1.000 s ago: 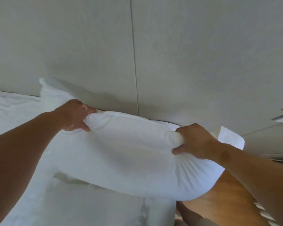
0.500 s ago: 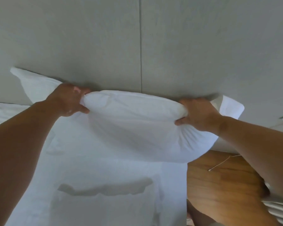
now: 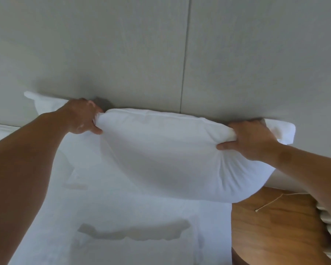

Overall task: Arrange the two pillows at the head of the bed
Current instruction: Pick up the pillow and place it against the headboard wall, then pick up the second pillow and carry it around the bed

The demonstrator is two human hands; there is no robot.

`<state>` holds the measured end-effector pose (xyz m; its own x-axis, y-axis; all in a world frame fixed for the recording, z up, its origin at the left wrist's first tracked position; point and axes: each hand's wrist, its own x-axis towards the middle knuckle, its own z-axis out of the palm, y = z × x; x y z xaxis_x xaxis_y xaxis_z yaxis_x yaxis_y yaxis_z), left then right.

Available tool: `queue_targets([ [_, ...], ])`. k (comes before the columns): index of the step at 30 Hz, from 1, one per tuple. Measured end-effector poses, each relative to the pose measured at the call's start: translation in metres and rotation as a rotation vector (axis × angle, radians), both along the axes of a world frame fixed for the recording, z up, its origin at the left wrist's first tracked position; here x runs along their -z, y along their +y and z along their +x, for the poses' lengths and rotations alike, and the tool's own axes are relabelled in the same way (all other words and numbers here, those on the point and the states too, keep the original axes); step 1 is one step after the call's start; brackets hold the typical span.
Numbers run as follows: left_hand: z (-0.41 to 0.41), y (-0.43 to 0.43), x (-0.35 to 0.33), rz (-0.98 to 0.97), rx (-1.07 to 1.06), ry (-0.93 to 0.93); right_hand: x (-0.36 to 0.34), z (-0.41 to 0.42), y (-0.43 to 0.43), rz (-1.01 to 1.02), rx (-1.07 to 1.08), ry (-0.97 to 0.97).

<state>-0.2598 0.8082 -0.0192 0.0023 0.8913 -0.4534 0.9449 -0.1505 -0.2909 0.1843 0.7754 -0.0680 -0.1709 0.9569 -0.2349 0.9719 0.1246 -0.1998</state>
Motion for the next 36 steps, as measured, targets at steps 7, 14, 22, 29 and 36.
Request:
queue_targets([
  [7,-0.010,0.002,0.014,0.060,-0.071,0.002,0.014,-0.019,0.000,-0.028,0.017,-0.006],
  [14,-0.008,0.008,0.037,0.089,-0.141,-0.094,0.021,-0.024,0.007,-0.080,0.039,-0.038],
  [22,-0.013,-0.008,0.039,0.150,-0.172,-0.080,0.015,-0.025,0.004,-0.079,0.020,-0.085],
  [29,-0.023,-0.070,0.041,0.315,-0.241,-0.195,0.003,-0.024,-0.028,0.185,-0.204,-0.084],
  [36,0.033,-0.231,0.073,0.374,-0.794,-0.638,-0.009,-0.035,-0.090,0.209,-0.533,0.152],
])
